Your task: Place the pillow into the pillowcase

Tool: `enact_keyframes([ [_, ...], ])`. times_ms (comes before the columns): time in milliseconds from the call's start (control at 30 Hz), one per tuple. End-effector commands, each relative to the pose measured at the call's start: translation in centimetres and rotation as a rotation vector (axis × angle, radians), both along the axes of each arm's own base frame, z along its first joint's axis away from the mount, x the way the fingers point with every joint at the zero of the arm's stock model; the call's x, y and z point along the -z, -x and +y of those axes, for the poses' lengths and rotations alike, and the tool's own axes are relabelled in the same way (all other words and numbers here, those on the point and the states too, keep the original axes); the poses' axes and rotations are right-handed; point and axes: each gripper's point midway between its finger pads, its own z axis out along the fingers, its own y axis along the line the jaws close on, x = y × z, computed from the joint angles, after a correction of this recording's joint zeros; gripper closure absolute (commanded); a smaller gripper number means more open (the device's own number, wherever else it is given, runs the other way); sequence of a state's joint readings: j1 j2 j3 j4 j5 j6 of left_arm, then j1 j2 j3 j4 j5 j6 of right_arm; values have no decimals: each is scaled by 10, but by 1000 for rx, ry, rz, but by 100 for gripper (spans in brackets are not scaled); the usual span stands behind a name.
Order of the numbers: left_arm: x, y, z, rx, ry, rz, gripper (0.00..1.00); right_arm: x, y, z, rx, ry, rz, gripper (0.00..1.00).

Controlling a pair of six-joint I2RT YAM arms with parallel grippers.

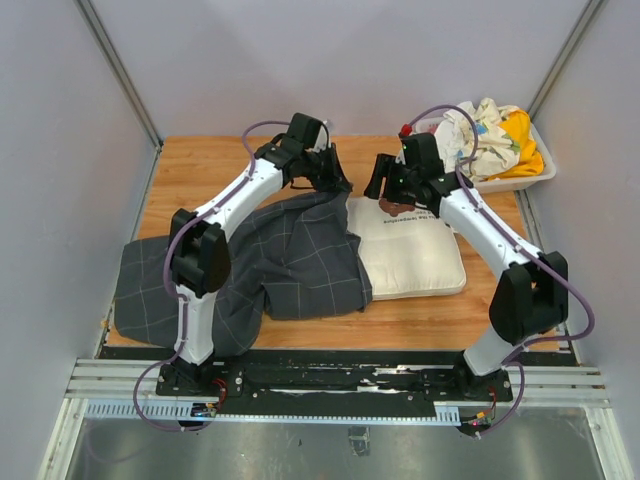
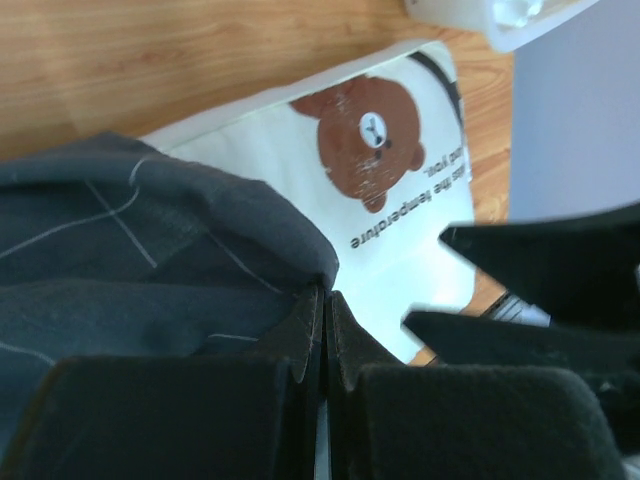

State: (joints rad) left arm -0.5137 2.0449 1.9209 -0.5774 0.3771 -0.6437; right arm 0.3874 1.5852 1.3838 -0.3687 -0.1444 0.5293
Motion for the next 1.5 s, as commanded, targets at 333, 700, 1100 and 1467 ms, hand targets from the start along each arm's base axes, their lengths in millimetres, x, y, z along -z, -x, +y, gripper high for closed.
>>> enact_keyframes([
  [333, 3, 9, 13, 13, -33, -33, 100, 90, -20, -57, -20, 399, 272, 1],
  [700, 10, 8, 15, 10, -32, -20, 100, 181, -9, -54, -93, 468, 493, 2],
  [1100, 11, 6, 17, -1, -30, -16, 100, 240, 16, -33, -146, 416, 599, 53],
  [1467, 5, 4, 15, -5, -15, -23, 100, 195, 22, -28, -141, 372, 518, 99],
])
